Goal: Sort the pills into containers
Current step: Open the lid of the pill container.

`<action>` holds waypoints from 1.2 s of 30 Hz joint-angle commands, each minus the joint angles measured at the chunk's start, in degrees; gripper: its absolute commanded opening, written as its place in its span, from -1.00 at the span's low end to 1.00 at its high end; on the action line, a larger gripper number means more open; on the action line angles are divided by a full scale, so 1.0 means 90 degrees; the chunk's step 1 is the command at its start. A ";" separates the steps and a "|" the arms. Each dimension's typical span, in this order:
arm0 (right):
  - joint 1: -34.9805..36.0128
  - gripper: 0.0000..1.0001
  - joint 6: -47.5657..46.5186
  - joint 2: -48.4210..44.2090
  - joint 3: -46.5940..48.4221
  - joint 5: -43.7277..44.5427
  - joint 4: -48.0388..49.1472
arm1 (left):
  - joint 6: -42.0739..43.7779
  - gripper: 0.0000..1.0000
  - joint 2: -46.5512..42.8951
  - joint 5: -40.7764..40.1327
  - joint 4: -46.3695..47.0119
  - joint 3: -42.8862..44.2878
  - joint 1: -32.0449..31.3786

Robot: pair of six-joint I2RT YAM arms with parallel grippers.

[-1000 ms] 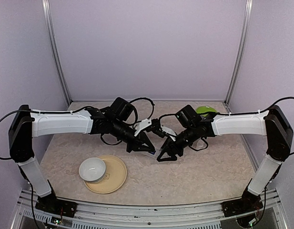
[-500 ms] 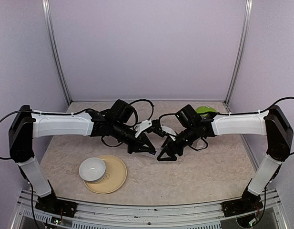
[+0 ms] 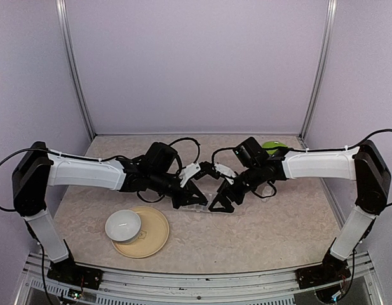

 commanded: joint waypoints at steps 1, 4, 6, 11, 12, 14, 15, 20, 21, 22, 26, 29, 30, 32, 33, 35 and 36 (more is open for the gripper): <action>0.0040 1.00 0.0310 -0.0198 0.0105 0.0795 -0.0122 | -0.0434 -1.00 0.0186 -0.0412 0.0848 -0.0083 0.0091; 0.0030 1.00 0.0414 -0.0388 0.0032 0.1188 -0.0070 | -0.0561 -1.00 0.0280 -0.0439 0.0946 -0.0031 0.0108; 0.0015 1.00 0.0442 -0.0515 -0.0033 0.1401 -0.0015 | -0.0640 -1.00 0.0403 -0.0419 0.0912 0.0076 0.0137; 0.0027 1.00 0.0201 -0.0924 -0.0279 0.1639 0.0227 | -0.0925 -1.00 0.0790 -0.0128 0.0605 0.0493 0.0297; 0.0029 1.00 0.0120 -0.0995 -0.0339 0.1587 0.0281 | -0.0995 -1.00 0.0834 -0.0008 0.0594 0.0541 0.0327; 0.0034 1.00 -0.0022 -0.1123 -0.0487 0.1445 0.0413 | -0.1109 -1.00 0.0874 0.0188 0.0643 0.0589 0.0373; 0.0047 1.00 -0.0075 -0.1187 -0.0559 0.1370 0.0501 | -0.1166 -1.00 0.0876 0.0261 0.0673 0.0594 0.0388; 0.0046 0.98 -0.0229 -0.1255 -0.0712 0.1024 0.0746 | -0.1321 -1.00 0.0788 0.0420 0.0863 0.0544 0.0395; 0.0044 0.97 -0.0241 -0.1219 -0.0699 0.1004 0.0762 | -0.1343 -1.00 0.0762 0.0468 0.0895 0.0539 0.0395; 0.0048 0.95 -0.0240 -0.1189 -0.0693 0.0977 0.0791 | -0.1354 -1.00 0.0737 0.0536 0.0917 0.0544 0.0395; 0.0047 0.88 -0.0206 -0.1074 -0.0719 0.0414 0.1038 | -0.1384 -1.00 0.0554 0.0763 0.1064 0.0454 0.0376; 0.0047 0.84 -0.0238 -0.0981 -0.0713 0.0171 0.1134 | -0.1354 -1.00 0.0386 0.0844 0.1123 0.0381 0.0356; 0.0047 0.84 -0.0273 -0.0954 -0.0696 0.0172 0.1119 | -0.1344 -1.00 0.0347 0.0889 0.1129 0.0366 0.0355; 0.0048 0.81 -0.0342 -0.0884 -0.0664 0.0147 0.1058 | -0.1343 -1.00 0.0278 0.0948 0.1143 0.0347 0.0355; 0.0051 0.79 -0.0377 -0.0861 -0.0654 0.0144 0.1042 | -0.1347 -1.00 0.0255 0.0976 0.1141 0.0342 0.0355; 0.0059 0.77 -0.0426 -0.0814 -0.0671 0.0259 0.1043 | -0.1355 -1.00 0.0206 0.1042 0.1148 0.0345 0.0355; 0.0062 0.77 -0.0437 -0.0796 -0.0688 0.0315 0.1057 | -0.1362 -1.00 0.0194 0.1091 0.1153 0.0344 0.0355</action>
